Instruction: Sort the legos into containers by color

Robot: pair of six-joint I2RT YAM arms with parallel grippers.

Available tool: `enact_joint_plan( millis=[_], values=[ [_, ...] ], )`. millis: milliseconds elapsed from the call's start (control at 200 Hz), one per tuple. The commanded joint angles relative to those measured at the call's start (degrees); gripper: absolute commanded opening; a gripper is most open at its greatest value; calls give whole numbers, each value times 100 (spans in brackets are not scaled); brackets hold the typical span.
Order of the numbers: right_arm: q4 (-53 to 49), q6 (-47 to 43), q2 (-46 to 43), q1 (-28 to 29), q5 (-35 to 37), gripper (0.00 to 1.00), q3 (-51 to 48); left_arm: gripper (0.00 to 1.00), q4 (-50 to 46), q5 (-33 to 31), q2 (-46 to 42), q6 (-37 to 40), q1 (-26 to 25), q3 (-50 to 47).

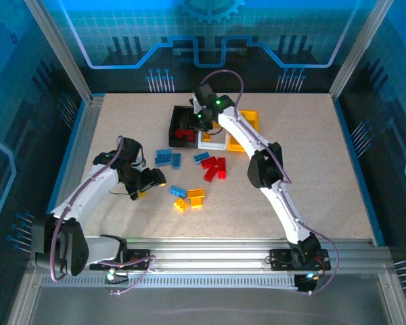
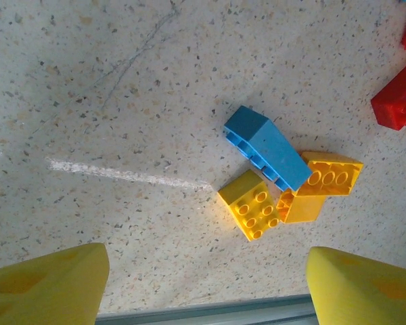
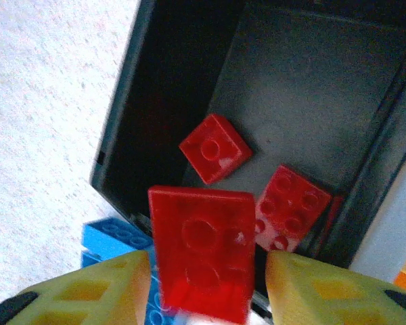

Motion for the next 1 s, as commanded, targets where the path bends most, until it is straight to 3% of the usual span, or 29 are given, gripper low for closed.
enact_joint_plan(
  millis=[0, 150, 280, 445, 605, 790, 996],
  values=[
    [248, 219, -9, -11, -86, 57, 307, 78, 114, 96, 186, 30, -12, 59],
    [-123, 33, -401, 9, -12, 59, 180, 78, 361, 102, 694, 91, -44, 317],
    [-802, -193, -1058, 78, 250, 58, -642, 78, 389, 21, 1129, 156, -311, 637],
    [-1169, -457, -2606, 291, 1157, 59, -3020, 78, 642, -2, 1286, -52, -606, 577],
    [-631, -265, -3859, 404, 1251, 60, -5205, 78, 878, 86, 1262, -289, -718, 323],
    [-206, -211, -4093, 477, 1357, 59, -6192, 78, 874, 115, 1152, -306, -731, 169],
    [-20, -228, -3551, 401, 1309, 56, -6155, 78, 719, 51, 1129, -205, -752, 80]
  ],
)
